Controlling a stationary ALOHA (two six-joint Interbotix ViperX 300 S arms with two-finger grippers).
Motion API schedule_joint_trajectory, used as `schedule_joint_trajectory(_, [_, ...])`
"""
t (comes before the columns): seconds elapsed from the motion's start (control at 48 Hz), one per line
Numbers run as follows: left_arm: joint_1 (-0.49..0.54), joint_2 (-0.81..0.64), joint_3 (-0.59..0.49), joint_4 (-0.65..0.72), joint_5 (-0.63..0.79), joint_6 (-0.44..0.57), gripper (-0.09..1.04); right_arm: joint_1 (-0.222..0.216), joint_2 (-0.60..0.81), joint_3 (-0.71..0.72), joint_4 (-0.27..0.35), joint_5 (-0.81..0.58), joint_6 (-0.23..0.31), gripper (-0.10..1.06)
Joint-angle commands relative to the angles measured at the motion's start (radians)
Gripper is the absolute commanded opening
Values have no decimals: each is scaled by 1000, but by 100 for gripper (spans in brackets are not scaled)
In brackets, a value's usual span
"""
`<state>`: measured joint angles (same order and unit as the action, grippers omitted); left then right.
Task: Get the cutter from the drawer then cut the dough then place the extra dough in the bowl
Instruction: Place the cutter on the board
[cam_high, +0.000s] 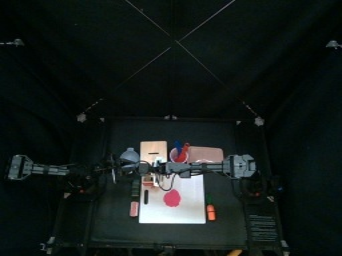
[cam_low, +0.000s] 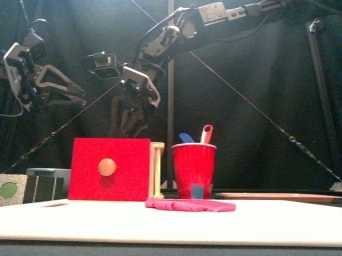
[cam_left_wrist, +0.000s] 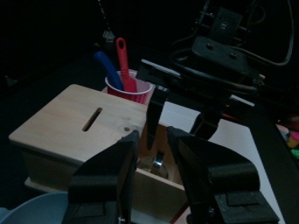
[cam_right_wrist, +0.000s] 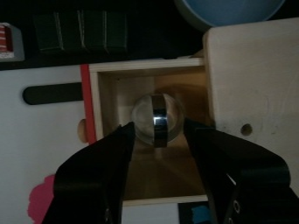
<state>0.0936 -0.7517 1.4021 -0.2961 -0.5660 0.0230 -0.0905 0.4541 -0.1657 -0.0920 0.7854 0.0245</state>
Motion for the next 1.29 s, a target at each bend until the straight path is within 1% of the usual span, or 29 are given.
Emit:
schedule_joint_trajectory(0.021, [8, 2, -6, 0, -3, -2, 72, -6, -20, -29, 2, 0, -2, 83])
schedule_joint_trajectory(0.312, [15, 2, 3, -5, -3, -3, 72, 2, -6, -38, -2, 2, 2, 82])
schedule_joint_trajectory(0.396, [15, 2, 5, -11, -3, -3, 72, 2, -5, -40, -2, 6, 0, 77])
schedule_joint_trajectory(0.521, [15, 2, 6, -14, 3, -3, 72, 0, 3, -41, -2, 6, 0, 66])
schedule_joint_trajectory(0.625, [15, 2, 6, -17, 6, -3, 72, 2, 8, -44, -2, 8, 0, 61])
schedule_joint_trajectory(0.771, [15, 0, 9, -21, 8, -3, 72, 2, 11, -57, -2, 11, 0, 57])
schedule_joint_trajectory(0.896, [15, 2, 11, -23, 8, -3, 72, 2, 9, -78, -5, 41, 0, 51])
schedule_joint_trajectory(1.104, [17, 2, 12, -23, 8, -3, 72, 5, -2, -117, -3, 77, 0, 50])
schedule_joint_trajectory(1.292, [25, 2, 12, -23, 8, -3, 72, 8, -31, -170, -6, 135, 0, 50])
